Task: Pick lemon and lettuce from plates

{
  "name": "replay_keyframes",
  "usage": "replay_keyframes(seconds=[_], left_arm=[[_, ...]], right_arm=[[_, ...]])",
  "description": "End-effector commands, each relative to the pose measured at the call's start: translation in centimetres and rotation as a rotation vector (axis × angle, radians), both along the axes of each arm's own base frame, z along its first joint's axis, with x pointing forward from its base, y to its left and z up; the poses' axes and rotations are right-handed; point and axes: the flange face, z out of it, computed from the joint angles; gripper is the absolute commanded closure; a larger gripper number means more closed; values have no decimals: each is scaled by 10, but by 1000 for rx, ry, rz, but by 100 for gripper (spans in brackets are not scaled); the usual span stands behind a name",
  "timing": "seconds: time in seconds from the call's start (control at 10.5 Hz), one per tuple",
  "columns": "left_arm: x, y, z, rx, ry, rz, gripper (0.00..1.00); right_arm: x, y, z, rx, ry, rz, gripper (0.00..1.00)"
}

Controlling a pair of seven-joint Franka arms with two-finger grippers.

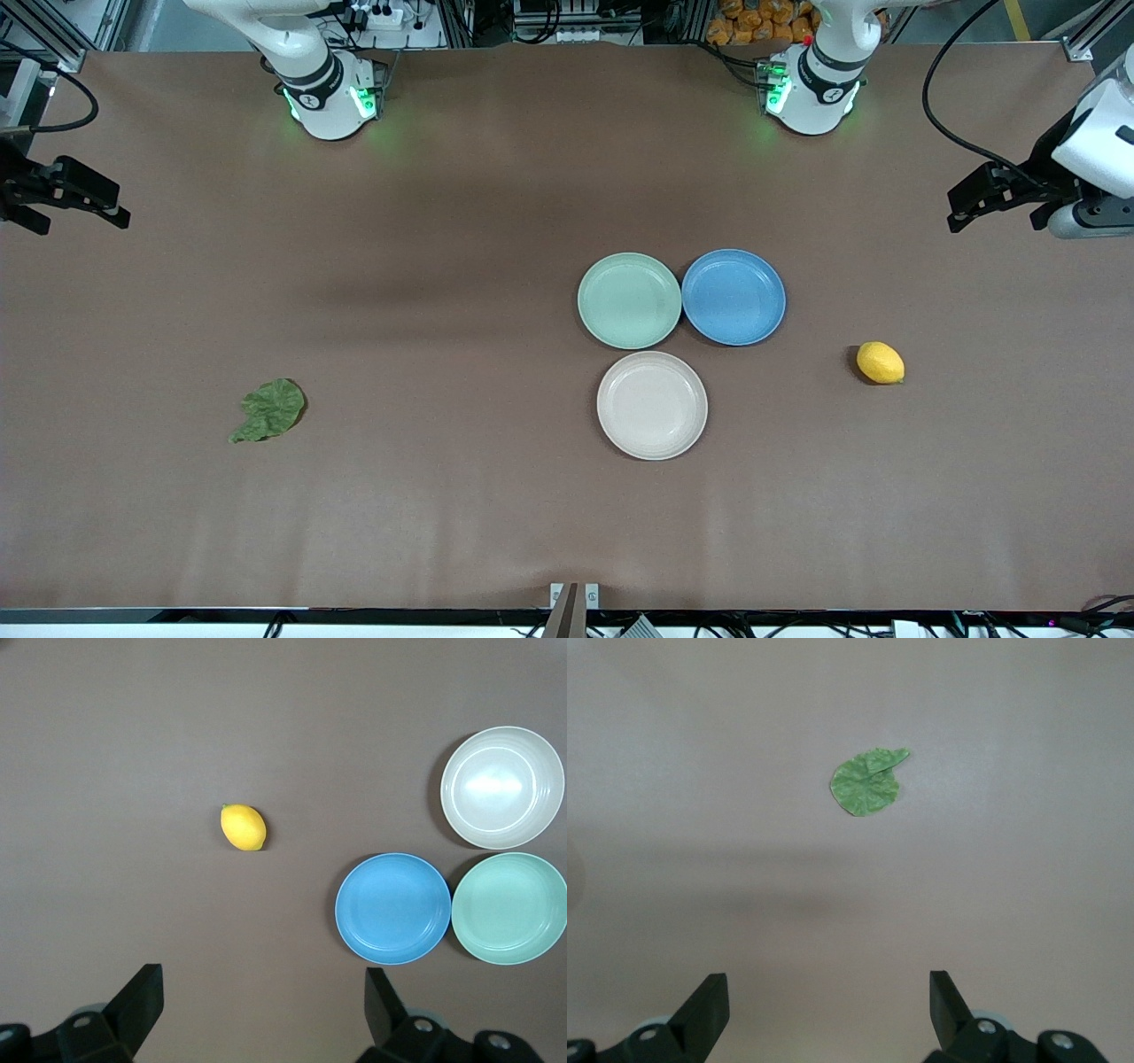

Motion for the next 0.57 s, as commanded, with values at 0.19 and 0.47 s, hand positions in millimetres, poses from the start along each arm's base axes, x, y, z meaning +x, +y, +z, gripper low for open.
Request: replay_keyframes(seconds=[0.19, 0.47], left_arm=[[-15, -3, 19, 18, -13, -27, 0], [-15, -5, 20, 15, -15, -24, 0]], right_arm=[[-5, -2, 2, 3, -16, -3, 0], [-4, -3, 1, 3, -13, -7, 0]])
